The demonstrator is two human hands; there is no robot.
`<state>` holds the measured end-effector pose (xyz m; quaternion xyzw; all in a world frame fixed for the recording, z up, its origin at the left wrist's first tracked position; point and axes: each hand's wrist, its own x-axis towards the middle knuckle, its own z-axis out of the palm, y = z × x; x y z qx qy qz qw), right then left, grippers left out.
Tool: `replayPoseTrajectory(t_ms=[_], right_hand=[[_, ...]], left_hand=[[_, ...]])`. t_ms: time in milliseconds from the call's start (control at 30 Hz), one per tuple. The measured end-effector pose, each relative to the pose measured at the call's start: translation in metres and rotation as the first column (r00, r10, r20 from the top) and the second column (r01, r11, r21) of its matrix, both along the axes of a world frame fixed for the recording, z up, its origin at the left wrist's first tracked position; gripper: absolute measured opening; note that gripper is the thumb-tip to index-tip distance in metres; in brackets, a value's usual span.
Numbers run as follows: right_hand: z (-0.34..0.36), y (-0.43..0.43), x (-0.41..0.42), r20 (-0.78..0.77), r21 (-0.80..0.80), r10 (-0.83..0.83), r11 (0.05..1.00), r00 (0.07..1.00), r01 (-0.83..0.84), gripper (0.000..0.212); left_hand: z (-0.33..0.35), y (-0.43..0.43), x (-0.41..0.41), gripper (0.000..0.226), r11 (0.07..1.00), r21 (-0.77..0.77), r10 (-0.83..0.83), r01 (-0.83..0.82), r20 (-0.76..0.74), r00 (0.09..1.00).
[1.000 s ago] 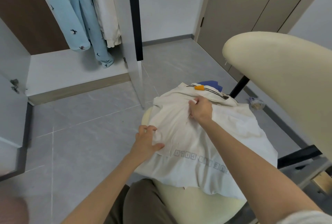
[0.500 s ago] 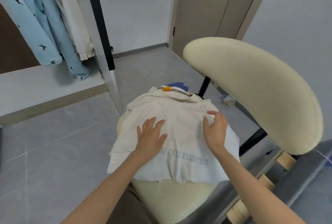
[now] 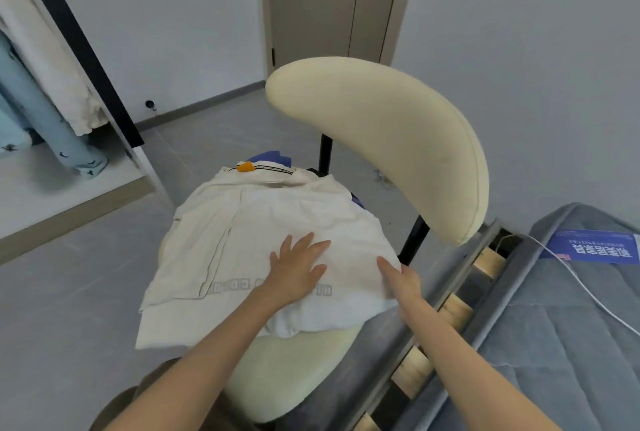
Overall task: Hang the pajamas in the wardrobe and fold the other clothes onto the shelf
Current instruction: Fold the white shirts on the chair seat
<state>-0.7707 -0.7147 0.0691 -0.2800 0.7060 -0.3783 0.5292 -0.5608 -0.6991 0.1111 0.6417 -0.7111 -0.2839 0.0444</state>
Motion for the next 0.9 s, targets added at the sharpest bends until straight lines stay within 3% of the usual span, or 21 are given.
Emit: replayPoseTrajectory(t_ms=[100,167,233,300,367,467,600,667,733,800,833,900], right_hand=[[0.011,0.001,0.006,-0.239,-0.230,0.019,0.970,0.971,-0.075,0.033],[0.023,0.009,0.016,-0.436,-0.367,0.174,0.861,0.883,-0.351,0.044],[0.027,0.017,0.024,-0.675,-0.322,0.357,0.644,0.645,-0.694,0.047],[0.022,0.022,0.032,-0.807,-0.186,0.444,0.432,0.388,-0.882,0.044],[0.020,0.028,0.039,-0.791,-0.151,0.515,0.360,0.331,-0.921,0.045],[0.020,0.034,0.040,-0.695,-0.167,0.595,0.412,0.404,-0.896,0.053],[0.019,0.041,0.032,-0.574,-0.165,0.690,0.430,0.441,-0.888,0.051],[0.021,0.042,0.027,-0.477,-0.208,0.686,0.519,0.549,-0.829,0.046],[0.021,0.037,0.019,-0.421,-0.286,0.519,0.703,0.744,-0.651,0.047],[0.018,0.024,0.011,-0.346,-0.336,0.225,0.877,0.911,-0.344,0.040],[0.015,0.014,0.007,-0.307,-0.306,0.103,0.931,0.946,-0.201,0.034],[0.010,-0.008,0.002,-0.199,-0.128,0.030,0.990,0.979,-0.056,0.024]], left_hand=[[0.003,-0.003,-0.002,0.043,0.993,-0.008,0.117,-0.122,-0.204,0.972],[0.012,-0.007,-0.004,0.037,0.960,0.012,0.261,-0.281,-0.409,0.874],[0.024,-0.015,-0.006,0.040,0.912,0.095,0.390,-0.399,-0.499,0.774],[0.030,-0.023,-0.005,0.044,0.878,0.169,0.467,-0.449,-0.514,0.720],[0.033,-0.028,-0.004,0.045,0.859,0.201,0.504,-0.471,-0.487,0.713],[0.032,-0.031,-0.008,0.043,0.860,0.218,0.506,-0.461,-0.473,0.721],[0.027,-0.035,-0.013,0.030,0.906,0.112,0.420,-0.409,-0.366,0.830],[0.022,-0.037,-0.012,0.031,0.897,0.060,0.433,-0.438,-0.320,0.843],[0.016,-0.037,-0.010,0.032,0.877,0.075,0.469,-0.474,-0.343,0.814],[0.010,-0.036,-0.008,0.028,0.868,0.103,0.486,-0.486,-0.375,0.789],[0.008,-0.036,-0.006,0.025,0.866,0.109,0.490,-0.488,-0.385,0.782],[0.007,-0.034,-0.004,0.024,0.860,0.110,0.496,-0.499,-0.413,0.764]])
